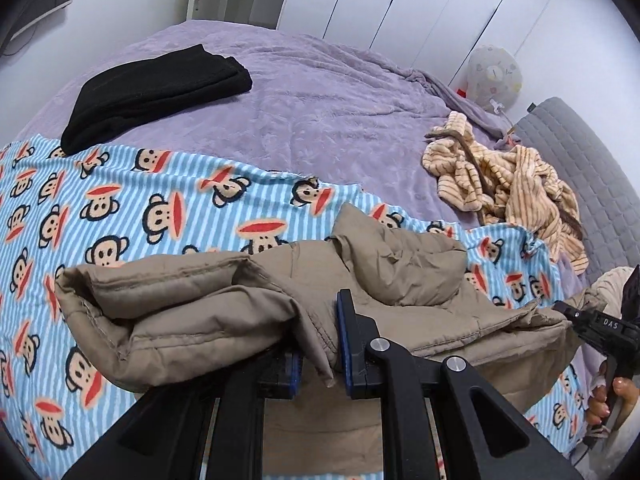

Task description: Fold large clothes

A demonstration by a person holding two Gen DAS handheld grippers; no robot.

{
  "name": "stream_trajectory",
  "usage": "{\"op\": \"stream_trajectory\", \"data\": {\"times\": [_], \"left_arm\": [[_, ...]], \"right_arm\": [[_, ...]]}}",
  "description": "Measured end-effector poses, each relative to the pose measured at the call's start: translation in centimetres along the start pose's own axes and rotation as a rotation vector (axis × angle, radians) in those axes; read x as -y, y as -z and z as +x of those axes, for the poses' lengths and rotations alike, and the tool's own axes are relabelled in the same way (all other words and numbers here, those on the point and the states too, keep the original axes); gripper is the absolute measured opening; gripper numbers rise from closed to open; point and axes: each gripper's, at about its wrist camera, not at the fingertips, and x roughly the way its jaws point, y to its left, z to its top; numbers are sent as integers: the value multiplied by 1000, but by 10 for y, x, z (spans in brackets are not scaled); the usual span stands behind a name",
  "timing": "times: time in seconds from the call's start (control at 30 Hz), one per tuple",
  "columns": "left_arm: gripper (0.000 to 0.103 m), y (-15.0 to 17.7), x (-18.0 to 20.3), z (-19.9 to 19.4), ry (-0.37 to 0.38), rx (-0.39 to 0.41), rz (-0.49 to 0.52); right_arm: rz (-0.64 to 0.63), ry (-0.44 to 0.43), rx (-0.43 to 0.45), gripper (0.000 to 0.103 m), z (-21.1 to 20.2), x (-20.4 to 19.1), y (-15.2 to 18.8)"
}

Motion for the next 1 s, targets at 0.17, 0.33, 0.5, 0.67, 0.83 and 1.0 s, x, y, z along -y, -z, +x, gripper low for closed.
{"op": "stream_trajectory", "data": {"times": [0.17,0.33,0.5,0.67,0.83,1.0], "left_arm": [[17,-7,-4,71,-74,-34,20],[17,-1,-10,134,-131,-58,34],[17,2,-13,163,-147,-37,19],[17,3,-12,172,-152,-10,26],[58,1,-5,152,-151,23,71],[102,-2,8,117,-169,98,157]], "right_arm": [[31,24,-40,8,57,11,-23],[93,37,-74,8,126,36,-30],[137,31,-94,8,178,62,-27],[156,7,-82,8,200,72,-24],[173,-20,-91,8,201,77,-27],[178,-19,-91,24,184,73,-35]]}}
